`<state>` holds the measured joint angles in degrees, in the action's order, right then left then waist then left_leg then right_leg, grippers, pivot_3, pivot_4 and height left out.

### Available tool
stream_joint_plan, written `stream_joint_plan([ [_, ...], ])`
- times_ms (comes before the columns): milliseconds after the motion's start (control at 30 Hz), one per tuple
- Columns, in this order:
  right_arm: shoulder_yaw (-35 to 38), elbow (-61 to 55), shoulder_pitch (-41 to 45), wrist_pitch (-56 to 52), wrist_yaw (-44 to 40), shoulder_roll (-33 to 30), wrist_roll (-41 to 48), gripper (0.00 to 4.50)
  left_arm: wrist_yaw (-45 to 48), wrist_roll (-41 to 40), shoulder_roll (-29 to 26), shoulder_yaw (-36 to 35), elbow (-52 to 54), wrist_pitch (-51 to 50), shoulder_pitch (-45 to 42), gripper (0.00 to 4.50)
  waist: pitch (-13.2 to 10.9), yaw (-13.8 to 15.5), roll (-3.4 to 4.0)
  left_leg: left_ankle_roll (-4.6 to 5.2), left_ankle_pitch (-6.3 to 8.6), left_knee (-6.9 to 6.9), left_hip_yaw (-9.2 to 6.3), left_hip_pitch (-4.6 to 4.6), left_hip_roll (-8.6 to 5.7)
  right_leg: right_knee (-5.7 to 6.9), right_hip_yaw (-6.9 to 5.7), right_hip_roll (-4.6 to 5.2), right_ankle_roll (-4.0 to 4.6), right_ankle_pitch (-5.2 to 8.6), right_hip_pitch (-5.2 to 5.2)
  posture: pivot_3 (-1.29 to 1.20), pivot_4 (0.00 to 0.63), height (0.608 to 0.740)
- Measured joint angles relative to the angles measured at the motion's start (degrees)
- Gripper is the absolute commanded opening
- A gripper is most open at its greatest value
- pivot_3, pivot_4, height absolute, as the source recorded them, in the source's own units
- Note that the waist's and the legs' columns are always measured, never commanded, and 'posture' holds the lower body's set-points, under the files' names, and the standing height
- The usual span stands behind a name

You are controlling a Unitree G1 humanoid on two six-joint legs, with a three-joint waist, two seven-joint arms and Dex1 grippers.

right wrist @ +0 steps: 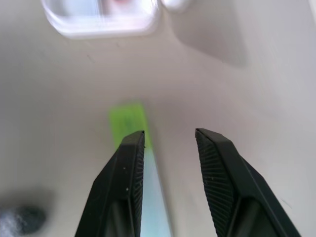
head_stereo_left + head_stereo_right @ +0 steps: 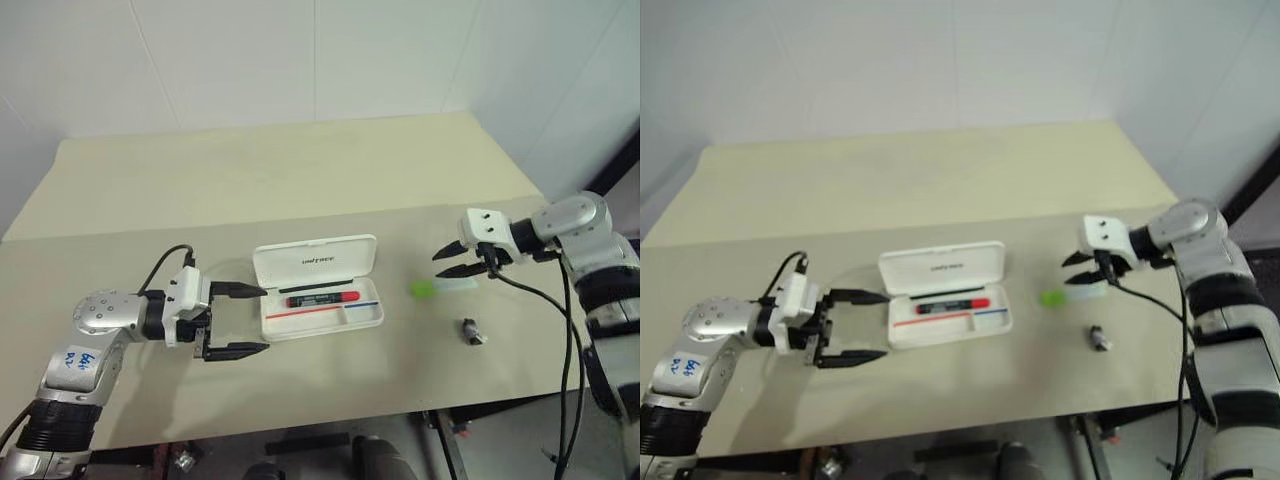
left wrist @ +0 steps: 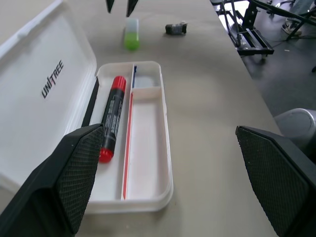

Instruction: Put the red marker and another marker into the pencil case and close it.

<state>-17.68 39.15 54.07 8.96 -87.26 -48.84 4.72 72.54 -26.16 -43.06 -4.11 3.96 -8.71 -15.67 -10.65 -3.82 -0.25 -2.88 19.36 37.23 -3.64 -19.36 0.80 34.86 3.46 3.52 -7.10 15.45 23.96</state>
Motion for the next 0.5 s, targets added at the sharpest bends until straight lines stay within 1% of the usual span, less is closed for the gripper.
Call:
stream_joint_plan([
  [100,-0.60,-6.58,-3.53,-4.13,-0.03,-1.99,2.45,1.68,0.15,0.11,0.00,0.35,0.02,0.00,0.01,4.50,-0.02,0.68,0.02,0.01,0.01,0.09,0.03,-0.03,-0.05,-0.10,0.03,0.04,0.00,0.00,0.02,0.00,0.150,0.740],
  [233,-1.58,-6.91,-3.70,-3.93,-0.10,-4.34,2.52,1.68,0.20,0.12,0.00,0.63,0.01,-0.01,0.02,4.50,-0.05,1.00,-0.02,0.01,0.01,0.16,0.04,-0.02,-0.05,-0.13,0.03,0.03,0.00,0.00,0.01,0.00,0.150,0.740],
  [333,-2.37,-3.43,-2.77,-3.05,-0.16,-4.53,2.14,2.32,0.12,0.11,0.00,0.64,0.09,-0.02,0.03,4.50,-0.06,0.96,-0.04,0.02,0.01,0.16,0.06,-0.02,-0.05,-0.13,0.04,0.03,0.00,0.00,0.02,0.00,0.150,0.740],
  [433,-2.46,0.69,-0.91,-0.28,-0.29,-4.52,1.23,3.29,-0.30,0.10,0.00,0.64,0.60,-0.18,0.50,4.50,-0.07,0.93,-0.05,0.02,0.01,0.11,0.08,-0.03,-0.04,-0.16,0.04,0.03,0.00,0.00,0.04,0.00,0.150,0.740],
  [500,-2.50,2.96,0.25,1.81,-0.40,-4.42,0.72,3.29,-0.65,0.09,0.00,0.64,1.42,-0.55,0.98,4.50,-0.08,0.79,-0.06,0.02,0.01,0.08,0.09,-0.02,-0.02,-0.18,0.05,0.02,0.00,0.00,0.04,0.00,0.150,0.740],
])
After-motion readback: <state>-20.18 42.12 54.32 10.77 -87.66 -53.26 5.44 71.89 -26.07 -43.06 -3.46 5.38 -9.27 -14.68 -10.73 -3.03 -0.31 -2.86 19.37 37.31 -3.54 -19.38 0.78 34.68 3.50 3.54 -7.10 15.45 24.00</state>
